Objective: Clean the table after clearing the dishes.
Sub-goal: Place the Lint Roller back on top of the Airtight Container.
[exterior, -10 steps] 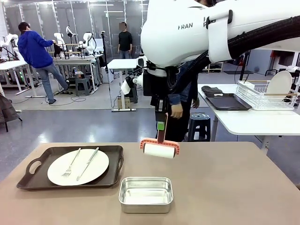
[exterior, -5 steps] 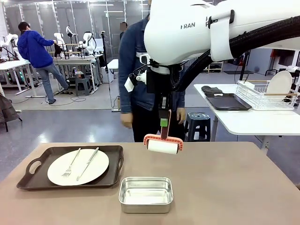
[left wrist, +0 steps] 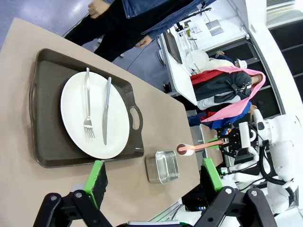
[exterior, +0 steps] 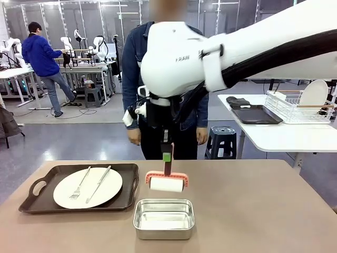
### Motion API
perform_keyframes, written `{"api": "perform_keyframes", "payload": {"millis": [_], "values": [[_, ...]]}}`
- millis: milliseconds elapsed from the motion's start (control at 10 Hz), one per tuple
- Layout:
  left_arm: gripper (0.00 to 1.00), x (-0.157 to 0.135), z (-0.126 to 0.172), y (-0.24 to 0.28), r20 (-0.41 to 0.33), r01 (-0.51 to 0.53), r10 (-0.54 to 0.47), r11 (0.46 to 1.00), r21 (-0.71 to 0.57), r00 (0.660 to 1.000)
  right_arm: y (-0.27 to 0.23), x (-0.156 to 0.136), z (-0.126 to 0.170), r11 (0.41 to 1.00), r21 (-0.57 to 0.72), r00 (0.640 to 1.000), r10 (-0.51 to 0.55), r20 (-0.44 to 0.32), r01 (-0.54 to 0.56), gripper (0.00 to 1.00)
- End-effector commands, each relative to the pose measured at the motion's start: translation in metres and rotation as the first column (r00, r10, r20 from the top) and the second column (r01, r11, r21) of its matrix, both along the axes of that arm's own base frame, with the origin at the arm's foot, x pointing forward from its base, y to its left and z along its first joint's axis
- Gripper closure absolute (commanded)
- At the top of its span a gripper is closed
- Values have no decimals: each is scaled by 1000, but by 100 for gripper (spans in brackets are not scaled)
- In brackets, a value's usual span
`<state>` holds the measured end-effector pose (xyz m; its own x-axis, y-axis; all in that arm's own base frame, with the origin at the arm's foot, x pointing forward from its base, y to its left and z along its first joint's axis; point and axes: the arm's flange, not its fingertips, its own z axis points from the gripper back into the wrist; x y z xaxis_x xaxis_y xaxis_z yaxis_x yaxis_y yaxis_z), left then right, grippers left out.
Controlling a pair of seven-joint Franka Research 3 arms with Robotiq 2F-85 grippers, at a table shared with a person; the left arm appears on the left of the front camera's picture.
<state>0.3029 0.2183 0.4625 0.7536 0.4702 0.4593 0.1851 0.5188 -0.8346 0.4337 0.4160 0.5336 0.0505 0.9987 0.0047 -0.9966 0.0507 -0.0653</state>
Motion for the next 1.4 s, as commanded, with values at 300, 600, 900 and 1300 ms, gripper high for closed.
{"api": "perform_keyframes", "payload": {"millis": [300, 600, 900, 1300], "values": [[0, -1, 1, 2, 23, 5, -5, 1000, -7, 1000, 33, 15, -29, 995, -29, 990, 89, -109, -92, 78], [0, -1, 1, 2, 23, 5, -5, 1000, -7, 1000, 36, 15, -42, 992, -61, 978, 97, -186, -110, 78], [0, -1, 1, 2, 23, 5, -5, 1000, -7, 1000, 43, 22, -56, 990, -62, 973, 108, -205, -123, 78], [0, -1, 1, 2, 23, 5, -5, 1000, -7, 1000, 42, 32, -85, 991, -49, 968, 110, -228, -124, 78]]}}
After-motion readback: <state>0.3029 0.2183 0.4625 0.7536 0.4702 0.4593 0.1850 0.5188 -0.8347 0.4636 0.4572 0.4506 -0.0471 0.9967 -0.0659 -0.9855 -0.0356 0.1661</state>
